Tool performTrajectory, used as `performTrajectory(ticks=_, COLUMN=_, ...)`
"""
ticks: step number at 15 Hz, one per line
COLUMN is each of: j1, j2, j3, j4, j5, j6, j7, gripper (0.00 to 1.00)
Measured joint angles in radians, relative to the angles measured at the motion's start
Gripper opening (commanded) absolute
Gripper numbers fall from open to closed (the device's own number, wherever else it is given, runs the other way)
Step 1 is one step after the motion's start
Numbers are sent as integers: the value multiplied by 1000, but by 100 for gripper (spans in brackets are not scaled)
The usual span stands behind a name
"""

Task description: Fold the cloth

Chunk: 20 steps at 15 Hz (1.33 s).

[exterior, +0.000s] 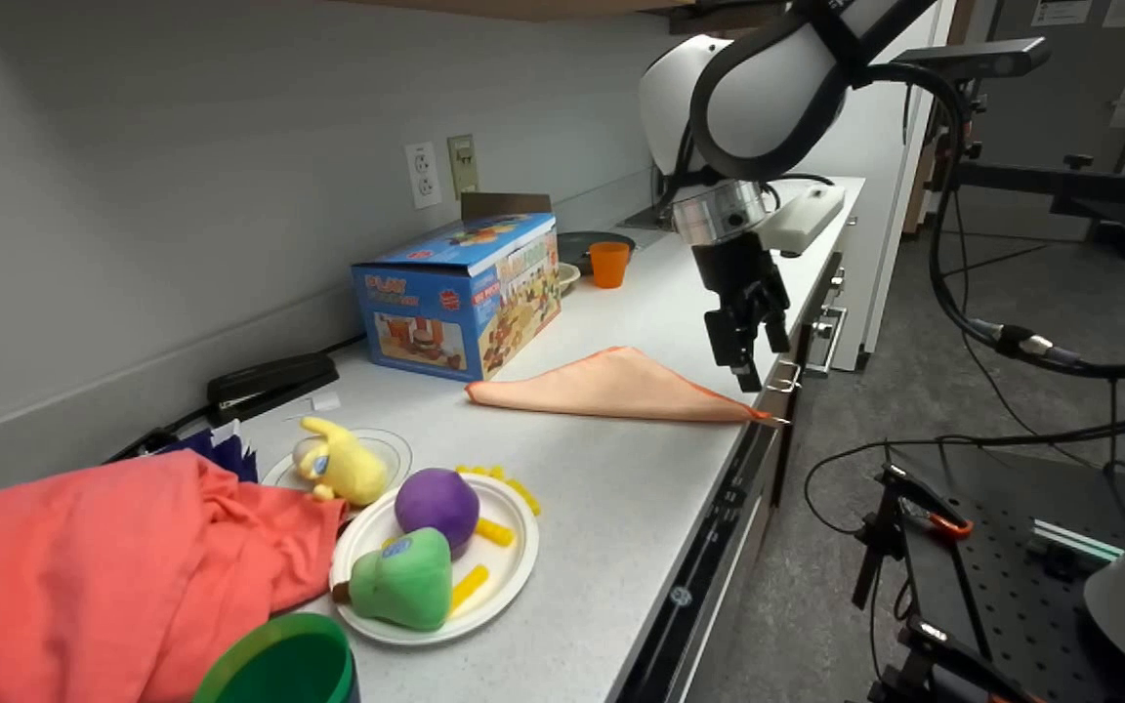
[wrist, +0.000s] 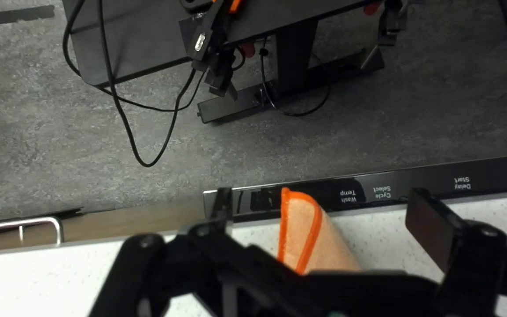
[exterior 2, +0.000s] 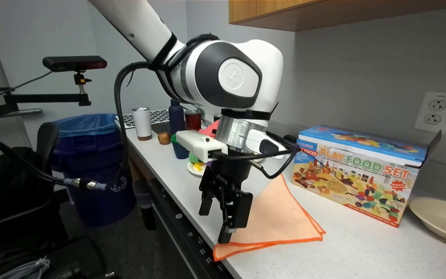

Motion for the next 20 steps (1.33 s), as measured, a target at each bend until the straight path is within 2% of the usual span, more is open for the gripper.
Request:
performTrajectory(ticks=8, j1=-20, j2=20, j3=-21, j4=-65, j5=12, j6=62, j7=-103, gripper=100)
performTrajectory(ticks=16, j1=-20, j2=37, j3=-21, j4=-75, j5=15, j6=84, j7=-110, gripper=100)
performTrajectory(ticks=17, j1=-20, j2=38, j3=-21, j4=-75, j5=15, j6=84, j7=-110, gripper=95)
performTrajectory(ticks=18, j1=-20, j2=40, j3=-21, j4=-75, j5=15, j6=86, j7=-110, gripper=86)
performTrajectory(ticks=19, j1=-20, j2=41, j3=-21, j4=-75, j5=15, j6=93, j7=-110, gripper=83)
performTrajectory(ticks=20, j1=-20, j2=43, j3=-21, j4=-75, j5=15, j6=103, j7=-110, gripper=70)
